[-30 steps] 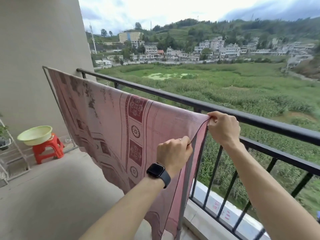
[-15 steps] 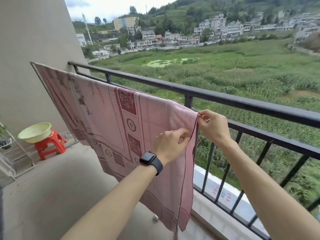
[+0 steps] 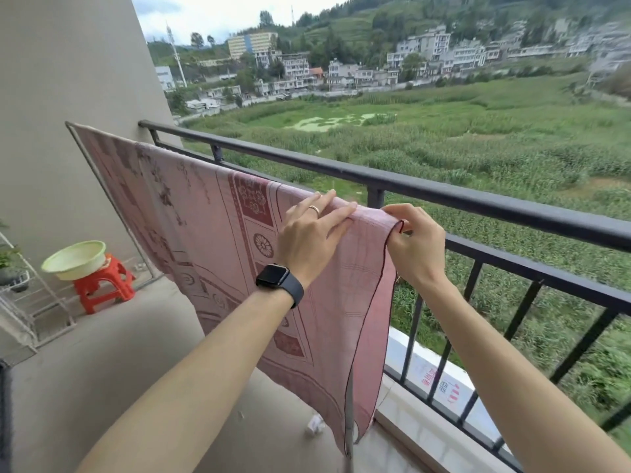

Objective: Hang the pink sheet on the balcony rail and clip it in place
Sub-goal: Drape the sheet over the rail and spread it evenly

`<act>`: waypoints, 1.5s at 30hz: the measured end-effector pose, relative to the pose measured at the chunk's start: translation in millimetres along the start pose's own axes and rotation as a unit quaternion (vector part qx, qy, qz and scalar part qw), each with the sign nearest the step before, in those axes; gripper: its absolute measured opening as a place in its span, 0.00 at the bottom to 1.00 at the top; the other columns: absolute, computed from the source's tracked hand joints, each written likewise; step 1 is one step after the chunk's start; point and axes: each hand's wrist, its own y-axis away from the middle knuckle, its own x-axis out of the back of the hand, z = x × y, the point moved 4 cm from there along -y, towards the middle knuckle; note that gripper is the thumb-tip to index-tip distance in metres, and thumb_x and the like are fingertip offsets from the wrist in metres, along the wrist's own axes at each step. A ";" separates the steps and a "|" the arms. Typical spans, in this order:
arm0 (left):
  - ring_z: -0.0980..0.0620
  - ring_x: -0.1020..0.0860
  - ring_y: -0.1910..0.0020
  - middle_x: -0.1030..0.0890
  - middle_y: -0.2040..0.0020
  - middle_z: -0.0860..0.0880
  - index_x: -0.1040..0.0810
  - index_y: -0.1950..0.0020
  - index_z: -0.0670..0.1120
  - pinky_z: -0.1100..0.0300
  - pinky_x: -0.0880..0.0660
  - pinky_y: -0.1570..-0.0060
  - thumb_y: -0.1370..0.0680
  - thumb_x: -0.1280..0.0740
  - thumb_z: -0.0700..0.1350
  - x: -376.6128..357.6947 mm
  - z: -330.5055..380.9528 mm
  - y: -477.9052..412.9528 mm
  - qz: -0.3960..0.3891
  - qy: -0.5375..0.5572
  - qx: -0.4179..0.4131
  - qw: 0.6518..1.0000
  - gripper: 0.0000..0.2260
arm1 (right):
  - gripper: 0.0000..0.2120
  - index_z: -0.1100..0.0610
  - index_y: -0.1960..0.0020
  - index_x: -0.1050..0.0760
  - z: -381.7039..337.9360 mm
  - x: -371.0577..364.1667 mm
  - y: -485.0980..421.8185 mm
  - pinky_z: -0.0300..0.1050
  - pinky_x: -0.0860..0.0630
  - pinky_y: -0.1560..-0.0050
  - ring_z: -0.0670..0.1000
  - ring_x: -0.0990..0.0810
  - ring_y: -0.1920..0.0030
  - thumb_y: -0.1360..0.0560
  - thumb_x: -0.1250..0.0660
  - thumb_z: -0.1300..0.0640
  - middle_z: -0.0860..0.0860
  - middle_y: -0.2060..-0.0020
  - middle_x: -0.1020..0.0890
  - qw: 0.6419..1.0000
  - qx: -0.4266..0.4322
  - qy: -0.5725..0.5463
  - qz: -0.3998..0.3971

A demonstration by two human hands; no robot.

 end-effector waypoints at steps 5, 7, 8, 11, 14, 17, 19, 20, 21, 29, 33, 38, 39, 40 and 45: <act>0.48 0.20 0.44 0.16 0.44 0.52 0.14 0.49 0.56 0.48 0.26 0.44 0.25 0.27 0.46 6.5 -26.5 -5.4 0.084 0.023 -0.001 0.996 0.07 | 0.04 0.51 0.53 0.28 -10.6 -29.1 4.9 0.59 0.22 0.54 0.49 0.23 0.63 0.25 0.33 0.54 0.49 0.60 0.22 0.994 -0.088 -0.040 0.052; 0.49 0.21 0.45 0.16 0.48 0.55 0.14 0.48 0.56 0.50 0.26 0.45 0.26 0.26 0.44 10.0 -39.0 -1.8 0.105 0.036 -0.008 0.994 0.09 | 0.07 0.50 0.56 0.28 -7.8 -43.4 13.8 0.61 0.20 0.54 0.51 0.19 0.62 0.24 0.34 0.48 0.49 0.62 0.20 0.986 -0.137 -0.092 0.037; 0.50 0.21 0.46 0.16 0.50 0.55 0.14 0.48 0.56 0.51 0.26 0.45 0.26 0.26 0.43 12.6 -48.0 1.3 0.113 0.040 -0.013 0.993 0.10 | 0.07 0.48 0.56 0.27 -9.8 -51.8 17.9 0.60 0.19 0.55 0.52 0.17 0.61 0.23 0.35 0.46 0.49 0.62 0.18 0.981 -0.150 -0.115 0.035; 0.51 0.21 0.49 0.16 0.54 0.56 0.14 0.48 0.56 0.52 0.26 0.48 0.26 0.26 0.45 13.1 -62.7 12.4 0.111 0.026 -0.043 0.993 0.09 | 0.09 0.44 0.51 0.25 -19.0 -69.5 27.1 0.53 0.17 0.57 0.51 0.16 0.56 0.21 0.38 0.39 0.49 0.54 0.16 0.969 -0.163 -0.183 0.018; 0.50 0.22 0.46 0.18 0.49 0.54 0.17 0.41 0.56 0.50 0.26 0.47 0.24 0.28 0.47 8.6 -73.7 13.5 0.074 -0.025 -0.070 0.994 0.12 | 0.16 0.43 0.42 0.26 -32.0 -82.4 27.0 0.44 0.21 0.50 0.43 0.18 0.51 0.24 0.34 0.35 0.44 0.51 0.17 0.978 -0.130 -0.164 -0.007; 0.48 0.27 0.38 0.24 0.38 0.50 0.24 0.33 0.54 0.51 0.30 0.39 0.26 0.33 0.48 18.5 -94.4 2.1 0.035 -0.019 -0.050 0.998 0.21 | 0.15 0.45 0.42 0.25 -39.8 -89.0 20.3 0.46 0.18 0.52 0.40 0.17 0.57 0.26 0.26 0.46 0.41 0.57 0.17 0.987 -0.110 -0.113 0.017; 0.48 0.29 0.35 0.26 0.34 0.49 0.26 0.31 0.53 0.51 0.33 0.36 0.26 0.35 0.48 29.2 -108.6 -13.2 0.023 -0.011 -0.031 0.999 0.22 | 0.10 0.45 0.44 0.23 -39.9 -91.8 16.8 0.50 0.17 0.54 0.41 0.17 0.60 0.24 0.27 0.49 0.42 0.59 0.16 0.990 -0.104 -0.094 0.024; 0.49 0.29 0.34 0.26 0.34 0.50 0.25 0.31 0.53 0.51 0.34 0.35 0.24 0.37 0.49 32.6 -120.0 -23.0 0.007 -0.014 -0.022 1.000 0.21 | 0.08 0.45 0.45 0.21 -41.5 -96.0 14.5 0.51 0.17 0.55 0.41 0.17 0.60 0.24 0.28 0.49 0.42 0.59 0.16 0.991 -0.098 -0.089 0.025; 0.49 0.28 0.34 0.25 0.34 0.51 0.25 0.32 0.54 0.50 0.35 0.34 0.22 0.39 0.51 32.8 -129.2 -31.9 -0.021 -0.013 -0.013 1.000 0.18 | 0.06 0.46 0.47 0.20 -43.7 -96.3 13.2 0.50 0.17 0.56 0.41 0.17 0.61 0.24 0.28 0.49 0.41 0.60 0.17 0.992 -0.091 -0.084 0.029; 0.50 0.26 0.37 0.23 0.37 0.54 0.26 0.33 0.59 0.48 0.31 0.36 0.18 0.46 0.61 33.4 -225.8 -62.7 -0.094 0.031 0.008 0.995 0.17 | 0.12 0.54 0.41 0.21 -78.4 -168.4 -27.1 0.50 0.22 0.43 0.47 0.22 0.50 0.19 0.36 0.48 0.48 0.47 0.24 0.996 -0.061 0.006 0.060; 0.48 0.30 0.31 0.27 0.30 0.49 0.31 0.27 0.58 0.48 0.32 0.33 0.19 0.41 0.54 39.4 -259.5 -52.6 -0.060 0.008 0.018 0.998 0.19 | 0.18 0.51 0.33 0.26 -117.1 -205.2 -29.5 0.48 0.36 0.36 0.55 0.31 0.35 0.22 0.34 0.50 0.51 0.36 0.27 0.979 0.057 0.173 0.093; 0.49 0.33 0.29 0.31 0.27 0.51 0.34 0.26 0.58 0.51 0.34 0.33 0.22 0.36 0.50 82.8 -374.5 -16.3 -0.125 -0.012 0.138 0.982 0.23 | 0.12 0.54 0.42 0.20 -215.8 -312.2 -18.8 0.51 0.25 0.48 0.55 0.23 0.43 0.24 0.33 0.57 0.48 0.44 0.19 0.952 0.277 0.127 0.000; 0.49 0.34 0.29 0.31 0.27 0.50 0.33 0.27 0.57 0.51 0.36 0.31 0.22 0.36 0.50 85.7 -397.4 -1.3 -0.152 -0.025 0.163 0.975 0.23 | 0.11 0.54 0.42 0.20 -222.0 -338.7 -13.7 0.50 0.24 0.49 0.54 0.23 0.44 0.24 0.33 0.57 0.47 0.45 0.18 0.954 0.275 0.101 -0.061; 0.49 0.34 0.28 0.31 0.27 0.50 0.33 0.27 0.57 0.51 0.37 0.31 0.22 0.36 0.50 89.9 -424.6 13.7 -0.180 -0.042 0.184 0.965 0.23 | 0.12 0.54 0.42 0.20 -228.8 -370.7 -9.8 0.50 0.22 0.50 0.54 0.23 0.44 0.24 0.33 0.57 0.47 0.45 0.17 0.955 0.261 0.083 -0.118; 0.48 0.31 0.31 0.29 0.28 0.51 0.30 0.29 0.57 0.53 0.34 0.33 0.23 0.38 0.52 129.9 -584.4 77.9 -0.249 -0.074 0.303 0.917 0.21 | 0.13 0.52 0.41 0.20 -268.3 -543.1 2.3 0.50 0.24 0.45 0.56 0.24 0.42 0.23 0.37 0.54 0.47 0.44 0.17 0.913 0.222 0.114 -0.322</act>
